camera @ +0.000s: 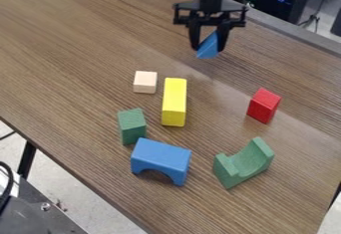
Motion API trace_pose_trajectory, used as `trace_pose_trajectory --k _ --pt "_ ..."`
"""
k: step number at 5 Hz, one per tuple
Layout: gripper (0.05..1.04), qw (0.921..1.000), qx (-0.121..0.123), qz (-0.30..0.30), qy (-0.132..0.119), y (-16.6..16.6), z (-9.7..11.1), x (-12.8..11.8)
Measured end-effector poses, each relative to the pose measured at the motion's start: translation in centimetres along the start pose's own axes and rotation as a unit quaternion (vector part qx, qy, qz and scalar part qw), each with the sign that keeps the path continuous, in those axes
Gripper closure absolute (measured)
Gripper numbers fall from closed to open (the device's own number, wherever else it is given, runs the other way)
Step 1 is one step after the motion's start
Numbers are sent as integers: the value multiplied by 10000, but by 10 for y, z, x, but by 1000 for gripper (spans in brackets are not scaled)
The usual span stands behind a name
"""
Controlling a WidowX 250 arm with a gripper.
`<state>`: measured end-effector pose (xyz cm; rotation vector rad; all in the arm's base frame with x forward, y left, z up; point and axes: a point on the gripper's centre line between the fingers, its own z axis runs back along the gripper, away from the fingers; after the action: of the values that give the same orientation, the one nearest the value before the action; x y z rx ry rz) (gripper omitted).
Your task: Remove the blue triangle to the right of the table
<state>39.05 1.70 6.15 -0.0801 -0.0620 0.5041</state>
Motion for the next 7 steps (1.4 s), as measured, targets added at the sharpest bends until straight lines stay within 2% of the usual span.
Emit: trace_pose_trajectory --k 1,2,3,4,5,6,7 --pt "586 9971 -154 -740 124 -30 5 -17" --pt "586 9877 -398 -1507 145 -65 18 -24" --pt "586 9793 -335 -1949 437 -86 -1 -43" --pt "586 9755 -407 -2110 467 -96 -8 -54" --pt "656 9756 -324 -2031 766 -88 -17 -67" --pt "712 9754 -331 -2018 819 -88 -17 -69" --pt "712 9756 -300 -1943 973 -84 -21 -74"
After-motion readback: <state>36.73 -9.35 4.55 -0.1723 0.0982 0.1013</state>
